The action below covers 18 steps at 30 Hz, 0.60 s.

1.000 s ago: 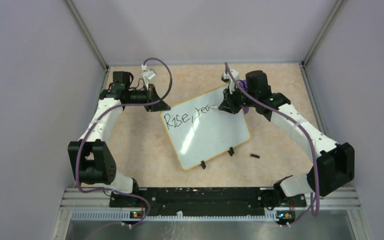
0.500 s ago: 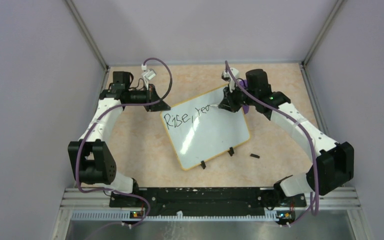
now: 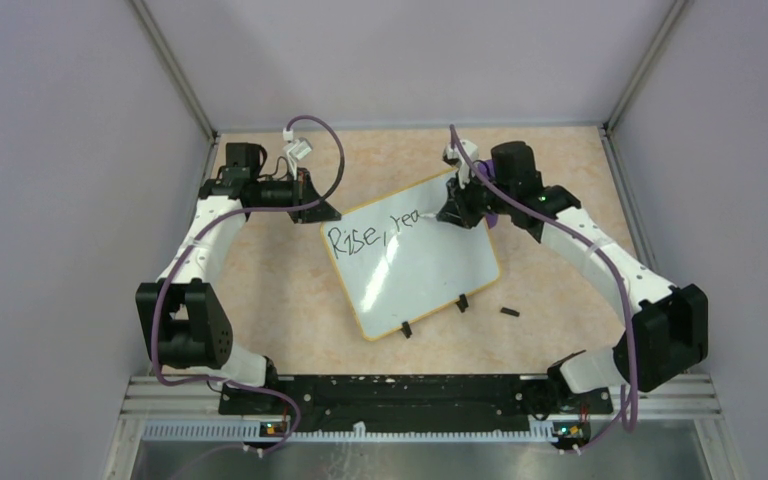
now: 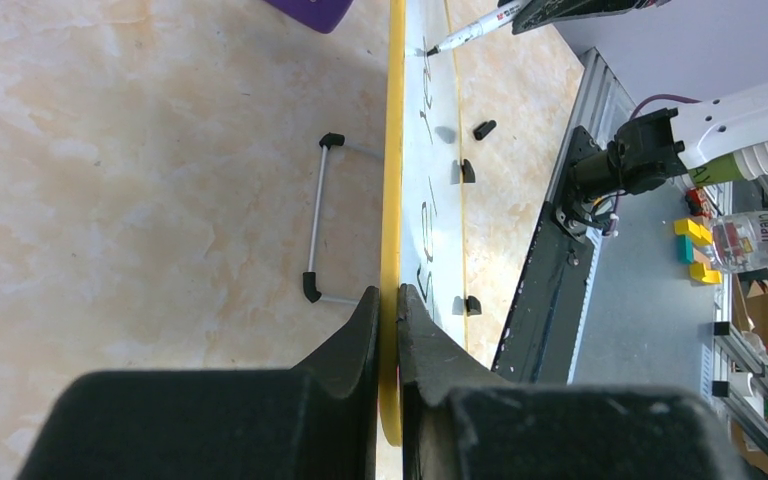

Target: Write a sentence on the whiteboard

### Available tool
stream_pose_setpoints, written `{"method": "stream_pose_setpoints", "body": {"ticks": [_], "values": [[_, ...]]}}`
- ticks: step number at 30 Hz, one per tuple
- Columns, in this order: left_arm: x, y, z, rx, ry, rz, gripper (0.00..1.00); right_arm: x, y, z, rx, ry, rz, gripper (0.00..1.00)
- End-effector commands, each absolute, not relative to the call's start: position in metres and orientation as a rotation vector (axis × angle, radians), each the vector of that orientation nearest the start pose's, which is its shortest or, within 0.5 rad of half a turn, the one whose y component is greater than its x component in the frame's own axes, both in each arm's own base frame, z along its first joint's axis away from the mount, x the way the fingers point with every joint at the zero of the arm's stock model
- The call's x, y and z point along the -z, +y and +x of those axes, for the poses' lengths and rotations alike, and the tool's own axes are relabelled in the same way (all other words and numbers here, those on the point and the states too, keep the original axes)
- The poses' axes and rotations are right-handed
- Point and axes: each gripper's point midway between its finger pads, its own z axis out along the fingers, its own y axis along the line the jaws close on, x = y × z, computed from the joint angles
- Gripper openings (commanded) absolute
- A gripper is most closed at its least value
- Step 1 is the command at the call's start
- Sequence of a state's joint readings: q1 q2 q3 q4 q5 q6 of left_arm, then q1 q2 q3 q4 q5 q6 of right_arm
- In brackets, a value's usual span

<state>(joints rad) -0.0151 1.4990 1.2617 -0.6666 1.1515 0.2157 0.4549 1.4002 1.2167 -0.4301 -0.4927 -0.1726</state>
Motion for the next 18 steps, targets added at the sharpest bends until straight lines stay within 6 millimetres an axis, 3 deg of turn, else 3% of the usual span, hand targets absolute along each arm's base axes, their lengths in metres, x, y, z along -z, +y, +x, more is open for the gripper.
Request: {"method": "stream_pose_setpoints", "body": {"ticks": [1,7,18], "values": [[-0.223,-0.164,0.310,1.272,2.054,0.707,0.00,-0.226,0.236,0.316,-0.679,1.942,-0.944,0.00],[-0.222,-0.164,0.309,1.270,2.056,0.708,0.00,-0.228,0.231,0.316,-0.650,1.942,-0.944,0.00],[-0.223,-0.165,0.309,1.266,2.053,0.714,0.00,-0.249,0.226,0.319,-0.640,1.911,-0.941,0.00]]}}
